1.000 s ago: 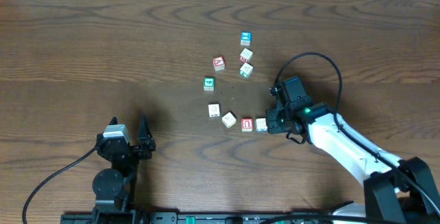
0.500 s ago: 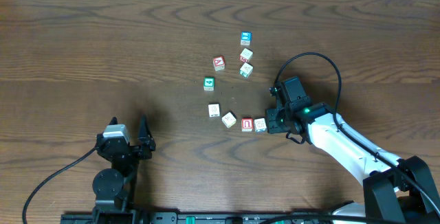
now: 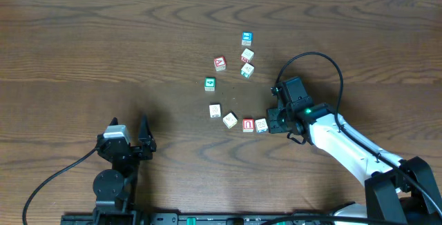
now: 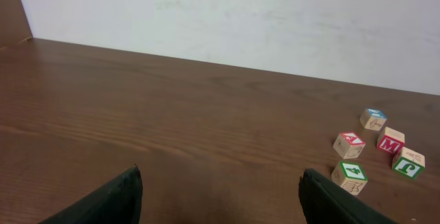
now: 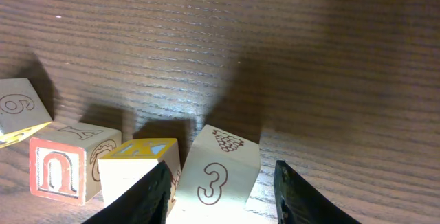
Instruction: Lift 5 blocks
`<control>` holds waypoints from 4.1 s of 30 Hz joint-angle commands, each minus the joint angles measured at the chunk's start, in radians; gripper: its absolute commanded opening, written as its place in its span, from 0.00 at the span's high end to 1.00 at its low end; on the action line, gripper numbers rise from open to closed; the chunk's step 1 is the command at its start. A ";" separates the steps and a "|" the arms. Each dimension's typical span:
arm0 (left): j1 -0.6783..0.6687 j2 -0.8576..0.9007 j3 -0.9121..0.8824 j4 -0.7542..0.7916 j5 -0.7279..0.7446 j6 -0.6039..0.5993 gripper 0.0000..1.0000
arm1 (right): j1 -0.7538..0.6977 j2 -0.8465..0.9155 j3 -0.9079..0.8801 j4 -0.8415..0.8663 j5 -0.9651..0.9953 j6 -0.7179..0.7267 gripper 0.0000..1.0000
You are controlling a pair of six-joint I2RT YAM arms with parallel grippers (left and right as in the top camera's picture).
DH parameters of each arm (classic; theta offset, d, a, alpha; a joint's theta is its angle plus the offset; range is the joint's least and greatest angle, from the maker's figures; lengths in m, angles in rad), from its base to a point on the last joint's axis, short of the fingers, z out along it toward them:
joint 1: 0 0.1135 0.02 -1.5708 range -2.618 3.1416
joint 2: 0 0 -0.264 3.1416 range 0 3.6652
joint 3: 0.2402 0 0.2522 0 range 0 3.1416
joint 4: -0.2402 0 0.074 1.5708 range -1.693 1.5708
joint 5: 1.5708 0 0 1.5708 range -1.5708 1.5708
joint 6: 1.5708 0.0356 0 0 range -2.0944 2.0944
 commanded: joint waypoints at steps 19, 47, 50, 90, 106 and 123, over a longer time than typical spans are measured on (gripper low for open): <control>0.005 -0.006 -0.024 -0.032 -0.006 -0.005 0.27 | 0.083 0.031 0.397 -0.182 -0.047 -0.193 0.19; 0.005 -0.006 -0.024 0.033 -0.122 0.047 0.27 | 0.001 0.049 0.471 -0.215 -0.034 -0.135 0.78; 0.004 -0.006 -0.023 0.099 0.049 0.054 0.26 | -0.093 -0.032 0.471 -0.269 -0.035 -0.135 0.82; -0.419 1.448 0.760 -0.083 0.283 -0.099 0.03 | -0.345 -0.157 0.332 -0.494 -0.152 -0.179 0.73; -0.492 1.475 0.760 -0.019 0.176 -0.443 0.64 | -0.345 -0.157 0.076 -0.291 -0.174 -0.166 0.74; -0.607 1.507 0.760 0.005 -0.050 -0.615 0.93 | -0.345 -0.157 0.076 -0.279 -0.174 -0.166 0.80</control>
